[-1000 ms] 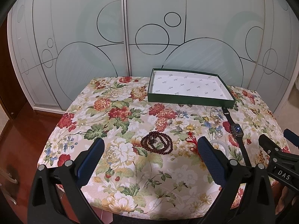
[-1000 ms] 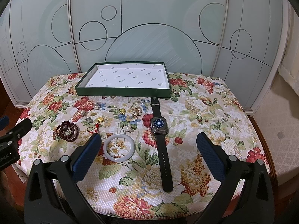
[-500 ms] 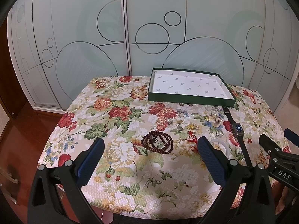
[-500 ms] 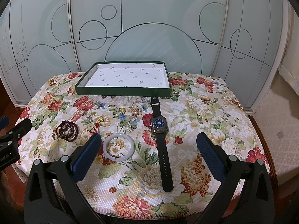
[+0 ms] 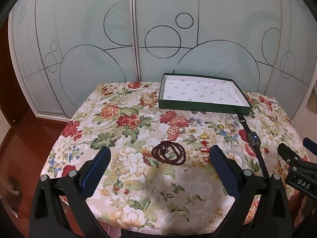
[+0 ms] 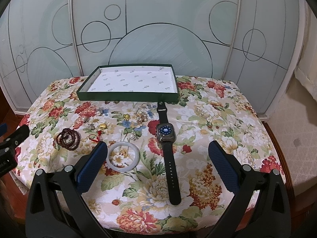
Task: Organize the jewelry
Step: 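Lower the left tool onto the red bead bracelet while the right tool approaches the black smartwatch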
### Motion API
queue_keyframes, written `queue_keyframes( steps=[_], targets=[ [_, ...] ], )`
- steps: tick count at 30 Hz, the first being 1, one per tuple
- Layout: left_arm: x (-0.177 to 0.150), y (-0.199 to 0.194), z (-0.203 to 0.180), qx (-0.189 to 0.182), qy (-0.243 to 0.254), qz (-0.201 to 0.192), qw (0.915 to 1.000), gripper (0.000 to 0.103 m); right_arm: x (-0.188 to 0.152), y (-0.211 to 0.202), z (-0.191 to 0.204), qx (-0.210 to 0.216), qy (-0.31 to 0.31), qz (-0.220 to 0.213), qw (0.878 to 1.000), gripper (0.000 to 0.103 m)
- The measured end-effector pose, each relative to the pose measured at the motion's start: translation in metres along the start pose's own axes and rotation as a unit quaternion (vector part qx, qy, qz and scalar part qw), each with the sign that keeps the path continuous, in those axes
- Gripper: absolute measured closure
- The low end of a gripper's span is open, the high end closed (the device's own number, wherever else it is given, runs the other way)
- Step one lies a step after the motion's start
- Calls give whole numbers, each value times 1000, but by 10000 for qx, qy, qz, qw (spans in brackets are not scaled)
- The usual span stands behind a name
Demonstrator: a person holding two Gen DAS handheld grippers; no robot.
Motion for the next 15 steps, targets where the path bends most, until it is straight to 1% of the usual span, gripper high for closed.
queue_keyframes(
  steps=[3, 5, 7, 10, 15],
  targets=[
    [1, 11, 1, -8, 38, 136, 9999, 4, -3, 10, -7, -58, 37, 73, 9999, 2],
    [1, 22, 4, 19, 71, 247, 9997, 4, -7, 21, -13, -65, 60, 196, 9998, 2],
    [-2, 36, 12, 117, 3, 345, 9993, 4, -11, 32, -16, -78, 68, 311, 9995, 2],
    [-6, 57, 23, 137, -54, 547, 9984, 5, -14, 51, -21, -81, 91, 500, 9987, 2],
    [-10, 79, 41, 193, -217, 690, 9972, 5, -15, 76, -29, -1, 190, 753, 9970, 2]
  ],
)
Point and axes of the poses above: each gripper's, at about its wrist camera, not at the fingertips, and y roughly the way its jaws point, z to its left, x to its top, the point moved 6 cm from there along y, roughly the way its jaws point, and after that the axes turned 11 degrees about z, right-handed, at the moved point
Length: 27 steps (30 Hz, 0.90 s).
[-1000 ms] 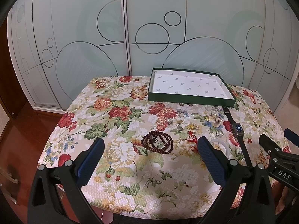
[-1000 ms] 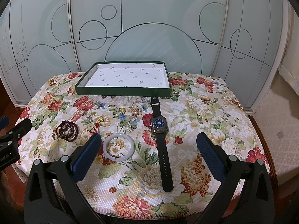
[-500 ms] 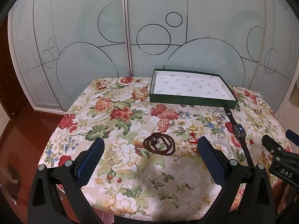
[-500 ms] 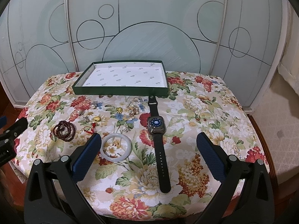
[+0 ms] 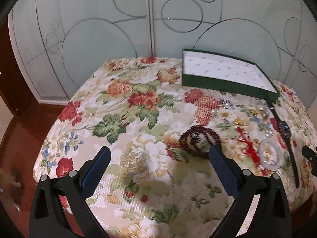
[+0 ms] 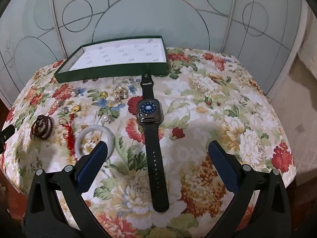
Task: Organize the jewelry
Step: 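Lower the left tool onto the red bead bracelet while the right tool approaches the black smartwatch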
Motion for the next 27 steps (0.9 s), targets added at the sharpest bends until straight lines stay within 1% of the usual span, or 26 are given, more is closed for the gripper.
queue_keyframes(
  steps=[4, 6, 9, 12, 14, 18, 19, 20, 21, 22, 25, 27],
  targets=[
    [0, 7, -10, -140, 41, 10, 9999, 5, 8, 16, 1, 40, -8, 128, 9999, 2],
    [2, 8, -25, -272, 164, -9, 9995, 5, 11, 22, 3, 84, -9, 182, 9998, 2],
    [6, 14, -43, -331, 308, -30, 9990, 5, 14, 27, 4, 130, -8, 227, 9997, 2],
    [11, 32, -53, -442, 268, 137, 9986, 5, 16, 28, 4, 153, 1, 239, 9996, 2],
    [11, 40, -58, -519, 337, 207, 9979, 5, 18, 28, 1, 166, 34, 225, 9996, 2],
    [10, 46, -67, -494, 562, 163, 9971, 6, 21, 29, -2, 198, 103, 231, 9995, 2],
    [11, 49, -67, -517, 550, 215, 9969, 20, 22, 29, -3, 200, 109, 242, 9994, 2],
    [10, 54, -66, -564, 522, 312, 9966, 40, 22, 30, -3, 207, 111, 250, 9994, 2],
    [9, 62, -65, -604, 466, 467, 9960, 41, 22, 30, -2, 223, 117, 261, 9993, 2],
    [10, 62, -63, -681, 409, 407, 9960, 41, 22, 30, -2, 226, 114, 255, 9994, 2],
    [10, 62, -63, -687, 421, 338, 9962, 41, 22, 30, -1, 237, 112, 249, 9993, 2],
    [9, 61, -64, -691, 480, 282, 9961, 48, 22, 31, 0, 243, 104, 256, 9993, 2]
  ],
)
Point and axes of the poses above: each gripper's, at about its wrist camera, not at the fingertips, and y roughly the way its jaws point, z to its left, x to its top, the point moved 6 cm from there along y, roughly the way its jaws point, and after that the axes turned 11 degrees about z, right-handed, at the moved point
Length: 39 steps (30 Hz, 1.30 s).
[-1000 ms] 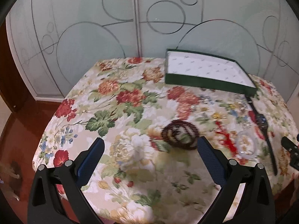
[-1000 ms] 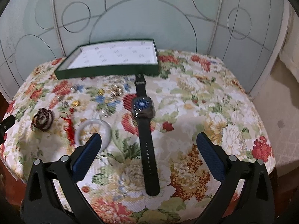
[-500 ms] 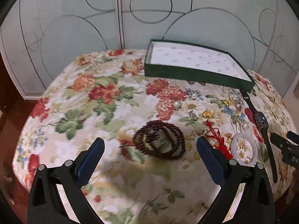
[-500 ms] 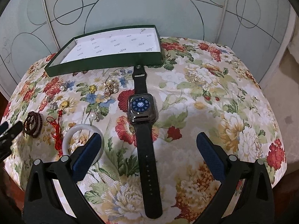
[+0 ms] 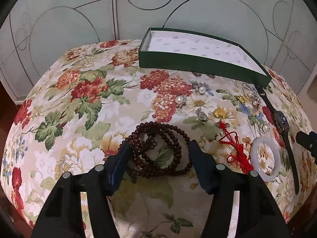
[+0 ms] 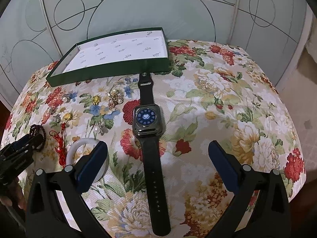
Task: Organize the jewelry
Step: 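Lower the left tool onto the red bead bracelet while the right tool approaches the black smartwatch, then close the left tool on the bead bracelet while the right tool grasps the smartwatch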
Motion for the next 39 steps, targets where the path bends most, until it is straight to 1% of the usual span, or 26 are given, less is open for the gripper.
queue_keyframes(
  steps=[1, 2, 3, 5, 6, 7, 10, 18, 23, 24, 25, 26, 27, 28, 30, 32, 33, 35, 36, 37, 39],
  targets=[
    [0, 1, -1, 55, 60, 23, 10000, 60, 0, 1, 1, -6, -11, 12, 10000, 2],
    [0, 1, -1, 148, 111, -3, 9998, 66, 0, 2, 1, -10, -16, 27, 10000, 2],
    [0, 1, -1, 176, 144, -15, 9997, 68, 0, 3, 1, -10, -14, 44, 10000, 2],
    [1, 1, 2, 214, 149, -27, 9997, 80, 0, 5, 1, 1, -5, 74, 10000, 2],
    [1, 1, 4, 219, 148, -18, 9996, 82, 0, 6, 1, 0, -6, 74, 10000, 2],
    [2, 0, 5, 189, 143, -6, 9997, 87, 1, 6, 1, -7, -10, 70, 10000, 2],
    [4, -3, 8, 226, 152, -24, 9996, 88, 3, 8, 2, -1, -5, 64, 10000, 2],
    [18, -21, 10, 225, 116, -287, 9993, 89, 20, 19, 6, -67, 3, 1, 10000, 2],
    [21, -23, 13, 196, 62, -303, 9993, 89, 26, 33, 9, -154, -31, 78, 9998, 3],
    [21, -23, 13, 179, 49, -299, 9994, 89, 26, 35, 9, -173, -42, 86, 9998, 5],
    [21, -23, 14, 171, 34, -294, 9994, 89, 25, 38, 8, -187, -53, 119, 9997, 15],
    [21, -23, 14, 177, 32, -297, 9994, 89, 25, 41, 7, -174, -51, 174, 9997, 27],
    [22, -22, 14, 176, 32, -298, 9994, 89, 24, 44, 6, -163, -36, 237, 9996, 30],
    [22, -22, 14, 174, 29, -297, 9994, 89, 23, 48, 5, -142, -7, 299, 9995, 30],
    [23, -22, 15, 168, 17, -305, 9994, 89, 23, 49, 5, -229, -96, 247, 9994, 30],
    [23, -21, 17, 165, -2, -286, 9995, 89, 24, 49, 4, -209, -86, 227, 9995, 30],
    [23, -20, 17, 172, -8, -280, 9995, 89, 24, 49, 5, -209, -99, 211, 9995, 32],
    [22, -20, 18, 182, -12, -277, 9995, 89, 25, 48, 7, -171, -165, 168, 9996, 47],
    [22, -20, 18, 174, -15, -274, 9995, 89, 25, 48, 8, -153, -195, 160, 9996, 51],
    [22, -20, 18, 179, -10, -277, 9995, 89, 25, 46, 11, -115, -249, 145, 9995, 60],
    [22, -21, 18, 166, 4, -288, 9994, 89, 25, 46, 13, -151, -283, 140, 9994, 60]
  ],
)
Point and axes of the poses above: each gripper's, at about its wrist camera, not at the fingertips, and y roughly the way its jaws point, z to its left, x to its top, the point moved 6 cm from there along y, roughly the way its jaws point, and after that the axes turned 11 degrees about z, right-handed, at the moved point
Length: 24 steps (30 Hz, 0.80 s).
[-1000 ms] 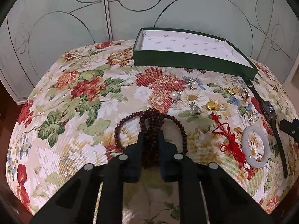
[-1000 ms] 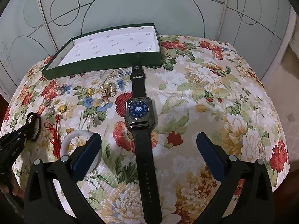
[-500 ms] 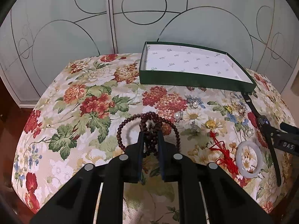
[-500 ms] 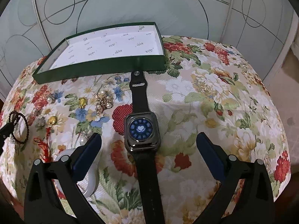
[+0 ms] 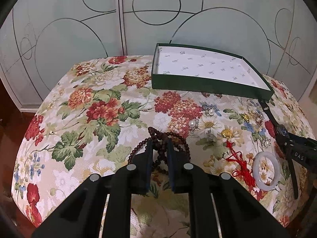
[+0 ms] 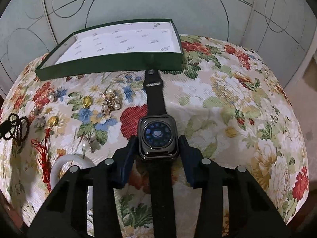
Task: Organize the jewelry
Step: 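Close the left tool on the bead bracelet while the right tool grasps the smartwatch, then carry the bracelet and smartwatch with both tools into the green box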
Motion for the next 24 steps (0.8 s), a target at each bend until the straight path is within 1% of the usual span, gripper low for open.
queue_keyframes(
  steps=[9, 16, 24],
  targets=[
    [-1, -2, 3, -42, 44, 9, 10000, 89, 0, -1, -2, 153, 107, 8, 9998, 60],
    [4, -9, 9, -124, -8, -33, 9999, 89, 5, -12, -4, 297, 200, -110, 9993, 61],
    [19, -27, 4, -213, 78, -253, 9994, 89, 9, -27, 0, 411, 215, -265, 9986, 61]
  ],
)
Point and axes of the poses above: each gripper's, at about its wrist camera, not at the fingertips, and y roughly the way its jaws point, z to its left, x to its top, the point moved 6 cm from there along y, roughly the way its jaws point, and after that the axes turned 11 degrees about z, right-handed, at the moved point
